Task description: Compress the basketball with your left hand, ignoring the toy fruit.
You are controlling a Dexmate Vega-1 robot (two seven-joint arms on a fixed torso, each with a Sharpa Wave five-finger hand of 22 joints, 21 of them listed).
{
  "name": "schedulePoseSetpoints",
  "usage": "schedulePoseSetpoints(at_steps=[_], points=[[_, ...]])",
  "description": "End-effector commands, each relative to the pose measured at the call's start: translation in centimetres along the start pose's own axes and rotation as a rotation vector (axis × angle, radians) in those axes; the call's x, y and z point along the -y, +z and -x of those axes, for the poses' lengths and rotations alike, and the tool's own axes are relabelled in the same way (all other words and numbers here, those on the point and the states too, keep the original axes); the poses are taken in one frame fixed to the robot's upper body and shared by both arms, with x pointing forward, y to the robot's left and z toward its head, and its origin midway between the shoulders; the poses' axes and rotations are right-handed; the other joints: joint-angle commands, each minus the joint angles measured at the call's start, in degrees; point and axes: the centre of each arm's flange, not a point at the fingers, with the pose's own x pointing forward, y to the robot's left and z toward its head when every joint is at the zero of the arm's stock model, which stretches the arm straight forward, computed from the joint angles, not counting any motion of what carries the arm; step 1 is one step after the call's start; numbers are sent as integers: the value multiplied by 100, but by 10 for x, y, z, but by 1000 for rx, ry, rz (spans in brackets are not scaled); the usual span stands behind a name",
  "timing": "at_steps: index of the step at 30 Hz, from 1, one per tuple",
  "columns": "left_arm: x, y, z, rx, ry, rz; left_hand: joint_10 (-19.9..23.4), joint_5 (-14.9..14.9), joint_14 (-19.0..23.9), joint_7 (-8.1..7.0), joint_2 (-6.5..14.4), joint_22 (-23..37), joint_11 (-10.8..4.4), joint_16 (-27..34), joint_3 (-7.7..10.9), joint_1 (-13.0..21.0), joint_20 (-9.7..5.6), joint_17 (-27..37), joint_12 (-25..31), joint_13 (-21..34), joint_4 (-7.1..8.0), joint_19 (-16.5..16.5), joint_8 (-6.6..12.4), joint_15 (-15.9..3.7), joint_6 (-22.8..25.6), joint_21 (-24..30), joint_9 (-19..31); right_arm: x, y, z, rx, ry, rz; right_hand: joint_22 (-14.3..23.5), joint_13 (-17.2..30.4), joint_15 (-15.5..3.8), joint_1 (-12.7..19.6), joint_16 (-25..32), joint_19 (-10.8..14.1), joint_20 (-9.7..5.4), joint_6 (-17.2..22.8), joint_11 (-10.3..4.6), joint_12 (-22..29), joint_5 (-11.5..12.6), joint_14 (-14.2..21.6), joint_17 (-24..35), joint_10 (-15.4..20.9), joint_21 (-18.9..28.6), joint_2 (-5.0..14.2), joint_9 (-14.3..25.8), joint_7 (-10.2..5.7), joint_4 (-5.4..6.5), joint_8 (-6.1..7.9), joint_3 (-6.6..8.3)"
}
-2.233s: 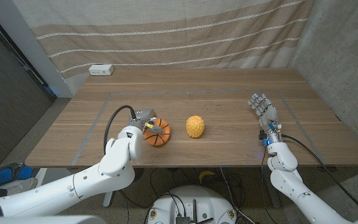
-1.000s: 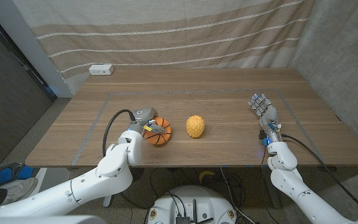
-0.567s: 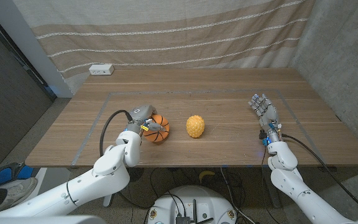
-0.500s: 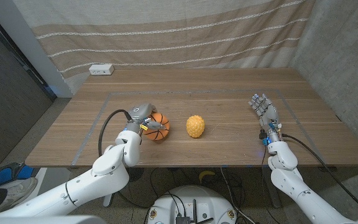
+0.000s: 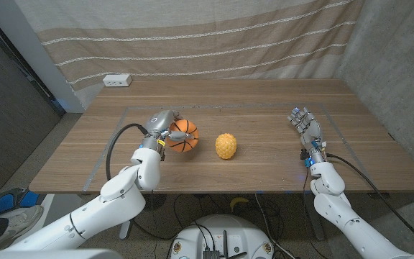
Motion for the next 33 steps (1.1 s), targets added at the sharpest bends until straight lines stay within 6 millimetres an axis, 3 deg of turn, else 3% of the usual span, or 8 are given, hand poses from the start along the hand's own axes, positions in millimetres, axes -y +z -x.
schedulePoseSetpoints(at_steps=[1,33], points=[[-14,-4,-5,29,74,101,211,-14,517,20,2997,-1,-174,45,245,3028,-734,406,63,233,1,-34,52,-1052,48,57,826,0,3,-7,-7,9,8,26,7,1,-54,36,32,26,58,9,34,42,43,12,33,-8,0,27,-5,-12,-6,-5],[-31,-26,-26,100,187,438,200,-29,502,28,2972,-70,-149,15,376,3041,-734,621,49,466,-2,-127,63,-1047,31,265,847,-11,3,-18,-14,14,27,25,9,4,-81,35,29,24,67,16,32,39,38,-4,36,-13,1,27,5,-16,-4,-6]])
